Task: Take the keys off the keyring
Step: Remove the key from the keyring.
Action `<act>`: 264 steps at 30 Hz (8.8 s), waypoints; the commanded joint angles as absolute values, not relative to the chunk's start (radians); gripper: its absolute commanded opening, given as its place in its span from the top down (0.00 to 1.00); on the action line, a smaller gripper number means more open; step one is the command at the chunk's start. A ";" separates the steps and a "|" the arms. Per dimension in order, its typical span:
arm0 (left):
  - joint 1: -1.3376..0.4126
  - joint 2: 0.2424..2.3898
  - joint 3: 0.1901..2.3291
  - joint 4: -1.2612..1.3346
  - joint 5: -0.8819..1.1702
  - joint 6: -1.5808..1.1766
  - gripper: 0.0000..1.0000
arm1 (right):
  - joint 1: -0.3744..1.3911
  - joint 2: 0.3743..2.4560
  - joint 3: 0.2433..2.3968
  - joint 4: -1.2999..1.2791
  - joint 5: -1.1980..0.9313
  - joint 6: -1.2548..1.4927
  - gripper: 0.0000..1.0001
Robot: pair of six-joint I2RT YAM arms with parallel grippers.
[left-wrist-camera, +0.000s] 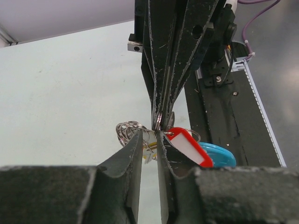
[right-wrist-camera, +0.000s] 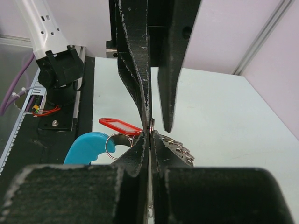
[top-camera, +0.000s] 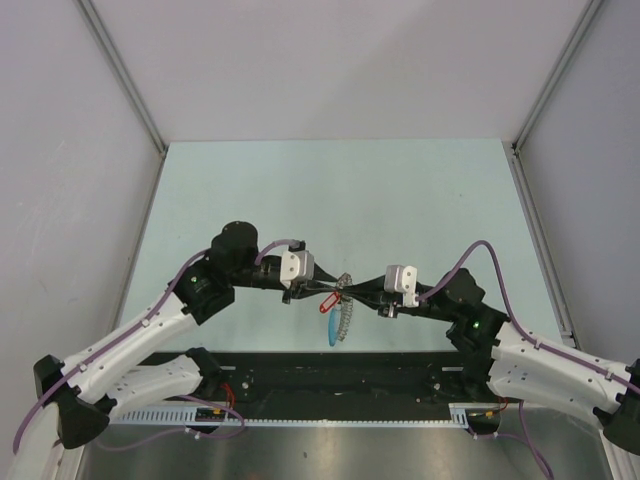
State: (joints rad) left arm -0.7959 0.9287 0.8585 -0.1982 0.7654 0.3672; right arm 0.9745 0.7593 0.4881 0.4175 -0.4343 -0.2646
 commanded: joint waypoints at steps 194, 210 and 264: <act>-0.805 1.015 0.920 -0.201 0.356 0.210 1.00 | 1.058 0.914 0.611 0.331 -0.015 -0.023 1.00; -0.808 1.014 0.870 -0.120 0.371 0.130 1.00 | 1.057 0.949 0.624 0.382 -0.063 0.172 0.99; -0.888 0.945 0.749 0.078 0.367 0.061 0.61 | 0.920 0.799 0.629 0.344 -0.091 0.097 1.00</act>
